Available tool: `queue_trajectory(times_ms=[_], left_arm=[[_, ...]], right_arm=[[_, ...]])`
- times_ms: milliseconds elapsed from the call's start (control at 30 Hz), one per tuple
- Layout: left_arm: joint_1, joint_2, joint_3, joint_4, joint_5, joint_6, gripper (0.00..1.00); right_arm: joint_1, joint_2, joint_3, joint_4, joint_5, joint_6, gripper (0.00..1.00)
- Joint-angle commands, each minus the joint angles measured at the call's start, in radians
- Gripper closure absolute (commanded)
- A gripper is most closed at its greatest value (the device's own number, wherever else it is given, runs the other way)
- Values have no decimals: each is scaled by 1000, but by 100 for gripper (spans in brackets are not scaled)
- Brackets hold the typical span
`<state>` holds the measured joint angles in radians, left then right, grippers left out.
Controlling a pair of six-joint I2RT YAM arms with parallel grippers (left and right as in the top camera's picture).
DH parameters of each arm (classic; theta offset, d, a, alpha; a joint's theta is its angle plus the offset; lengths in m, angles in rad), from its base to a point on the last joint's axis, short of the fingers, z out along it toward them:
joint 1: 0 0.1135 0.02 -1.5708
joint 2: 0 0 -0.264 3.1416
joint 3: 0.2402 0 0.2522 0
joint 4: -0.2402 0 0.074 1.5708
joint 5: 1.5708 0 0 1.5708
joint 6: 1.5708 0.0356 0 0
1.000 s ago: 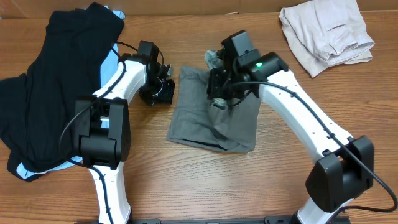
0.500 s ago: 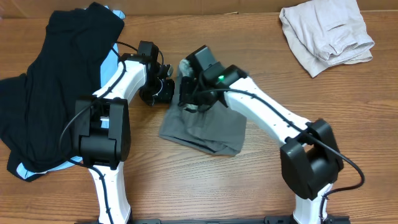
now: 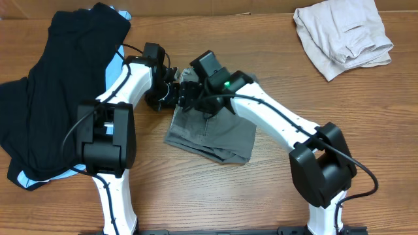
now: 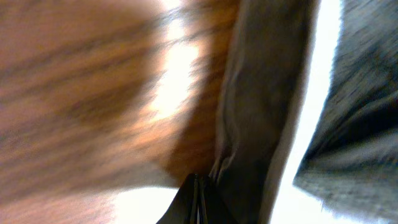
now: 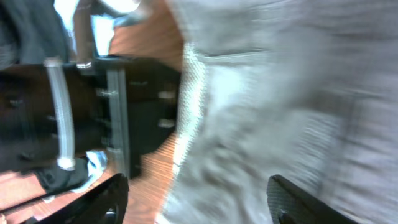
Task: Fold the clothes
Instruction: 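Release the right gripper and press the folded shorts flat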
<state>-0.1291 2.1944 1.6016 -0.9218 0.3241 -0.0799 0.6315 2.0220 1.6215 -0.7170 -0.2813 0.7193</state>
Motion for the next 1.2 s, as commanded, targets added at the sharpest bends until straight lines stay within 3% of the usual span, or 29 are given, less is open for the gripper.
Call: queue_trajectory(times_ms=[0,33,100,167,200,300,700,800,1167], left_arm=[[75,8,100,-69,9,-9,94],[99,8,140,-106,6,-3,91],[164,8,245,-196,7,6,75],[209,8,312,-247,10,5,38],[229,8,338,-266,10,5,29],[279,8,392,-303,10,5,14],[295,9,385,-298,9,5,8],[284,9,385,-293,9,5,7],[248,9,385,-281,9,-6,4]], right_arm=[[-60,-119,43,-93,24,-60,23],[-72,-129,43,-134,32,-77,20],[-107,-135,42,-262,35,-153,18],[-119,-129,25,-339,38,-211,16],[-119,-125,11,-364,38,-235,16],[-107,-102,-42,-413,37,-278,15],[-66,-81,-317,-349,42,-271,12],[-86,-80,-364,-307,82,-271,6],[-227,-80,-428,-226,134,-272,4]])
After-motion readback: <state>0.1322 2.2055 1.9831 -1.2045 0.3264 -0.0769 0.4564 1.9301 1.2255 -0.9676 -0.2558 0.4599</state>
